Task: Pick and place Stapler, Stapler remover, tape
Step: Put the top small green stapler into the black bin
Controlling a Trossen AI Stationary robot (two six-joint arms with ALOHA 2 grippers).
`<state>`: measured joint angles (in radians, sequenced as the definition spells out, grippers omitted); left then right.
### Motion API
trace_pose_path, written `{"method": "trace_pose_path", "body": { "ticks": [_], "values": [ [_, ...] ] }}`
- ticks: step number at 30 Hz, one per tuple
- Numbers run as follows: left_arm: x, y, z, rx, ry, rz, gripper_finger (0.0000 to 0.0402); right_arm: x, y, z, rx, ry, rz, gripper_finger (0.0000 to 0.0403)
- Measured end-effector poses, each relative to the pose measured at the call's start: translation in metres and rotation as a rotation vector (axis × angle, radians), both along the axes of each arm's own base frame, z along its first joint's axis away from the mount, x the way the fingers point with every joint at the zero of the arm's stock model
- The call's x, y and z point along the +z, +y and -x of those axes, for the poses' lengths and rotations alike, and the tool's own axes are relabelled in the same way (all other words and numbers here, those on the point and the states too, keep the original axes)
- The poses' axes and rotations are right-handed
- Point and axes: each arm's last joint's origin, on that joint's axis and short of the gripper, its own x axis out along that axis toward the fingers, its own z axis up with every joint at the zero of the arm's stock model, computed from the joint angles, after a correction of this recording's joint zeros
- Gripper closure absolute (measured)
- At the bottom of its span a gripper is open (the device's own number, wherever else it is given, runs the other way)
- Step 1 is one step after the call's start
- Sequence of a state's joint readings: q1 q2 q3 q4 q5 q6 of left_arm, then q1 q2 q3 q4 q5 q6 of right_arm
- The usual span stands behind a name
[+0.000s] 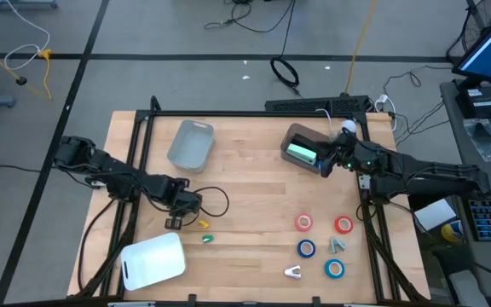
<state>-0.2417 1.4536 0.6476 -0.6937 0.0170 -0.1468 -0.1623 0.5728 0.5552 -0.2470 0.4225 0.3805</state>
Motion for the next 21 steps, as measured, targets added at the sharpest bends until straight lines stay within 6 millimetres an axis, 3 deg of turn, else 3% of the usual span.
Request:
{"method": "trace_pose_path", "body": {
  "ticks": [6, 11, 21],
  "values": [
    [0.007, -0.001, -0.006, 0.022, -0.014, -0.005, 0.0324, 0.008, 0.0, -0.003, 0.012, -0.088, 0.011, 0.031],
    [0.024, 0.005, -0.024, 0.06, -0.098, -0.013, 0.0324, 0.015, 0.003, -0.008, 0.172, -0.163, 0.012, 0.0309],
    [0.085, 0.031, -0.072, 0.165, -0.359, -0.015, 0.0325, 0.013, 0.006, -0.039, 0.441, -0.206, 0.002, 0.0281]
  ]
}}
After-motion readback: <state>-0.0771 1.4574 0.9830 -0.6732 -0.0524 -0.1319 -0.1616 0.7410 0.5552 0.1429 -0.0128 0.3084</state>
